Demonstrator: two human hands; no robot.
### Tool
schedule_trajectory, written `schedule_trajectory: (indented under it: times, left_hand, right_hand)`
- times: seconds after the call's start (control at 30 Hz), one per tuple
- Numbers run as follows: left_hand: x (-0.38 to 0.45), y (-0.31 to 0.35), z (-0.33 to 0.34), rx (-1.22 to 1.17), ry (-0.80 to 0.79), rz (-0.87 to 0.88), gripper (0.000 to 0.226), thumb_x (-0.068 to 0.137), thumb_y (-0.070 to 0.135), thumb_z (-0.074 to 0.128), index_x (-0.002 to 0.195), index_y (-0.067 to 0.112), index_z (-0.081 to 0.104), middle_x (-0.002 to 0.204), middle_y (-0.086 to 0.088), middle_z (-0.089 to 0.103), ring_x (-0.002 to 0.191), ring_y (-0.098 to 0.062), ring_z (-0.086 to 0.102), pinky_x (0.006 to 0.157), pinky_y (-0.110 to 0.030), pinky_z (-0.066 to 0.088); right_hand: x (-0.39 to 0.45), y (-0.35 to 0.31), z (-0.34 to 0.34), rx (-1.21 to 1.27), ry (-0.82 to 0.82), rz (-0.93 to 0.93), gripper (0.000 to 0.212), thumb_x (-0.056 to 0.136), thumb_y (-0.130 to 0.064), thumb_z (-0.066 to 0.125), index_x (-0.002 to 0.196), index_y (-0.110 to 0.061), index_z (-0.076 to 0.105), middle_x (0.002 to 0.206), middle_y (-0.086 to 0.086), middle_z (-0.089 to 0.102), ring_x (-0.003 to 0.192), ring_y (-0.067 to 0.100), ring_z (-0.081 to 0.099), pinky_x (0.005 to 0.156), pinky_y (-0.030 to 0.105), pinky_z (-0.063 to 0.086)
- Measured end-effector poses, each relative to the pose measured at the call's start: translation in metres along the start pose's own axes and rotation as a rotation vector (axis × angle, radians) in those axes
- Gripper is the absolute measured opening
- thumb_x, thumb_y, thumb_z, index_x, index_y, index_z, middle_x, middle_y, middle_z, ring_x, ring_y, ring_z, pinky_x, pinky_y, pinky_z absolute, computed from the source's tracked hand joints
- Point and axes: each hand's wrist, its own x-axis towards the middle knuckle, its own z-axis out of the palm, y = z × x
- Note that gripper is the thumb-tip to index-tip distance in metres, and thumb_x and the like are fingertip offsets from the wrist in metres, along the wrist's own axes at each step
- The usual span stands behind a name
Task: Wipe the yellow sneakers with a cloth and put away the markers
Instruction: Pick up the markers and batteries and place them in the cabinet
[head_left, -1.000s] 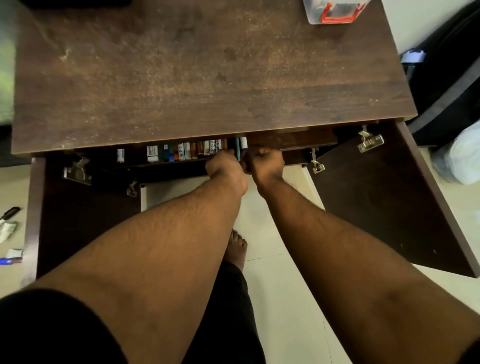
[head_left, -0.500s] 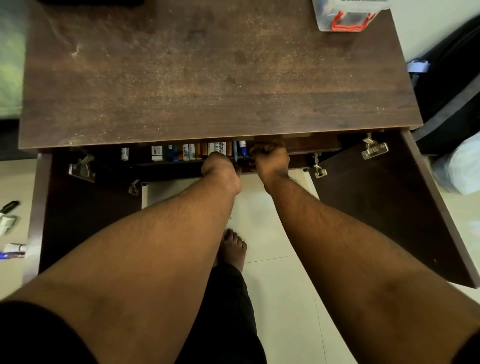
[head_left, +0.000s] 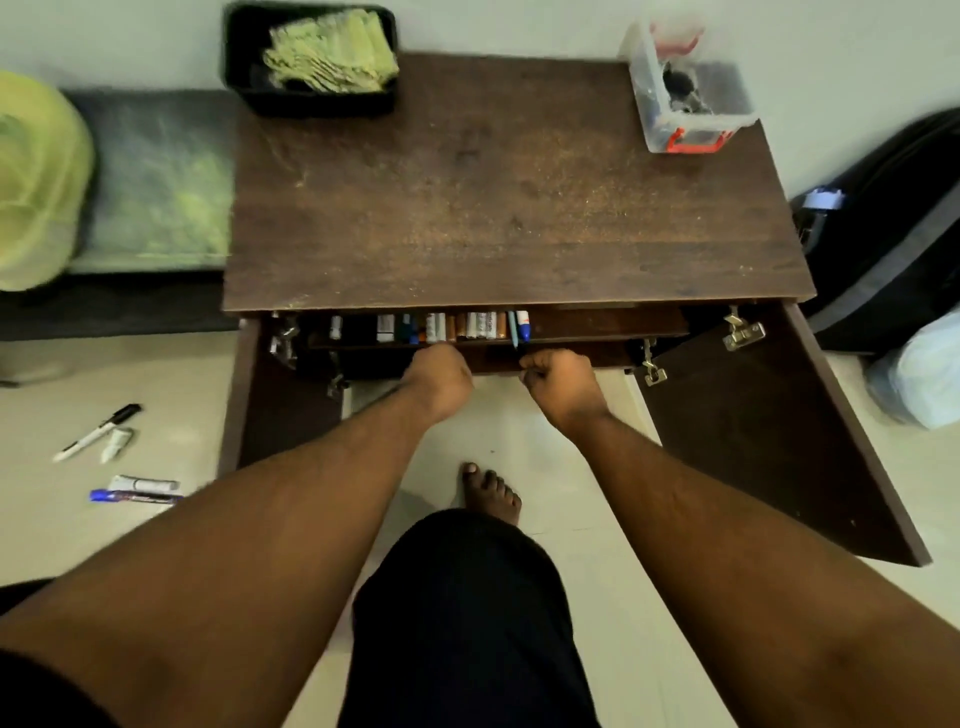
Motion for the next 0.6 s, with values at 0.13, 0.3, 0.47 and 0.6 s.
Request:
schedule_trajectory:
  times: [0.13,0.3,0.47,0.6]
  left_hand:
    - [-0.068,-0.034,-0.050,0.132,0.097,0.188,0.031,0.094,0.016,0.048,0.116,0.016,0.068,0.119,-0.006,0.067,0.106,-0.024,0.064,0.095,-0.035,0.051]
    - [-0.143,-0.085,-0.136,0.086,0.372,0.224,0.033,0.094,0.020,0.048,0.121,0.020,0.066,0.122,-0.007,0.066,0.111,-0.027,0.062,0.097,-0.035,0.049]
    - [-0.191,-0.178,-0.214,-0.091,0.593,0.125,0.031,0.092,0.015,0.049,0.116,0.014,0.069,0.120,-0.007,0.067,0.114,-0.026,0.060,0.099,-0.032,0.045]
    - [-0.205,-0.279,-0.234,-0.190,0.641,-0.082,0.031,0.091,0.012,0.049,0.114,0.014,0.069,0.120,-0.010,0.066,0.112,-0.029,0.059,0.097,-0.035,0.046]
  right_hand:
    - [-0.042,-0.077,-0.022,-0.307,-0.139,-0.306,0.031,0.095,-0.020,0.053,0.124,-0.014,0.063,0.122,0.007,0.065,0.113,0.024,0.058,0.094,0.029,0.044]
    - [-0.092,-0.202,-0.025,-0.465,-0.100,-0.542,0.030,0.093,-0.021,0.056,0.121,-0.015,0.065,0.118,0.005,0.067,0.109,0.024,0.061,0.090,0.031,0.048]
    - [-0.133,-0.319,0.027,-0.451,-0.111,-0.663,0.028,0.087,-0.023,0.064,0.114,-0.017,0.069,0.110,0.003,0.070,0.101,0.019,0.064,0.085,0.027,0.049]
    - [-0.148,-0.383,0.095,-0.589,-0.275,-0.756,0.031,0.088,-0.021,0.063,0.117,-0.014,0.066,0.117,0.004,0.066,0.108,0.021,0.061,0.095,0.034,0.048]
